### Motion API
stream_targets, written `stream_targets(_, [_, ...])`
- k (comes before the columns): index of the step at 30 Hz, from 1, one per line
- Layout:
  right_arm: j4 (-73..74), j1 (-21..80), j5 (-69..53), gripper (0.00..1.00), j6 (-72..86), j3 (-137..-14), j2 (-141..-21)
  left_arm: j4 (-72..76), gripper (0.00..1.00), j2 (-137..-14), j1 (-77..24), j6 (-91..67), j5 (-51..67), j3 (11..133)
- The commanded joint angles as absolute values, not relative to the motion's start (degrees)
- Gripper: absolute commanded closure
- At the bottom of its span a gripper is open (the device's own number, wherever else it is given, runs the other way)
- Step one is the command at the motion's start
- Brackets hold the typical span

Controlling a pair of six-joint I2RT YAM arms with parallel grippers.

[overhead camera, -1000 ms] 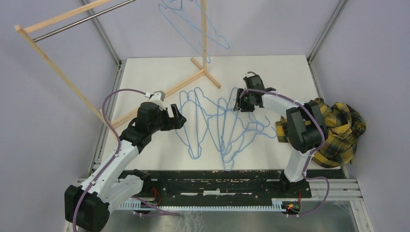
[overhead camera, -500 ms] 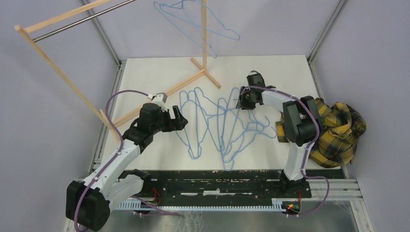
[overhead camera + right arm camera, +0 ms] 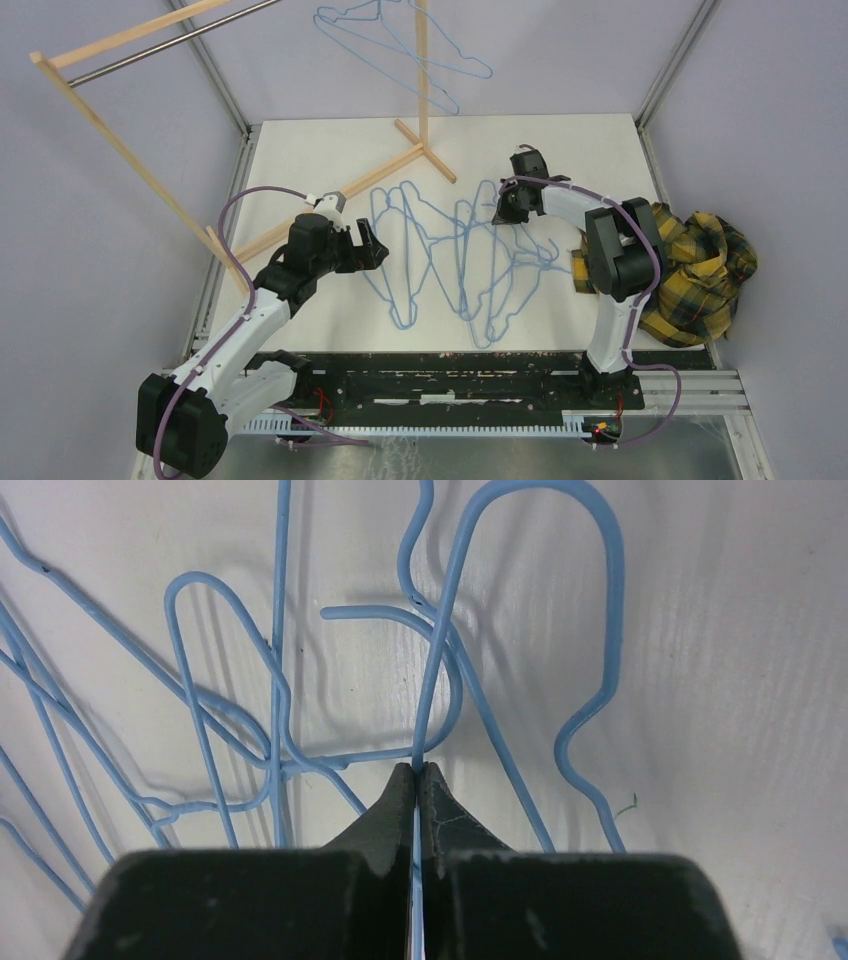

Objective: Organize the hangers

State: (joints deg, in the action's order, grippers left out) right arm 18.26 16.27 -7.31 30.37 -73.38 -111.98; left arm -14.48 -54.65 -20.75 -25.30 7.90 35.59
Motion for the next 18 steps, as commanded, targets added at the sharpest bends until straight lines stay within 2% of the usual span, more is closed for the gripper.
stream_targets(1, [18.4, 15.9, -5.0, 0.99, 29.8, -74.6, -105.0, -11.5, 0.01, -55.1, -20.9, -26.6, 9.0, 35.6])
stream_targets(11, [19.8, 15.8, -6.7, 0.99, 30.7, -74.4, -97.0, -10.2, 0.01, -56.9, -22.5, -26.9, 7.3, 35.9])
stream_targets(18, [18.4, 15.9, -8.9, 0.99, 32.3, -73.6, -97.0, -5.9, 0.01, -62.4, -33.1, -28.4, 1.0, 38.9])
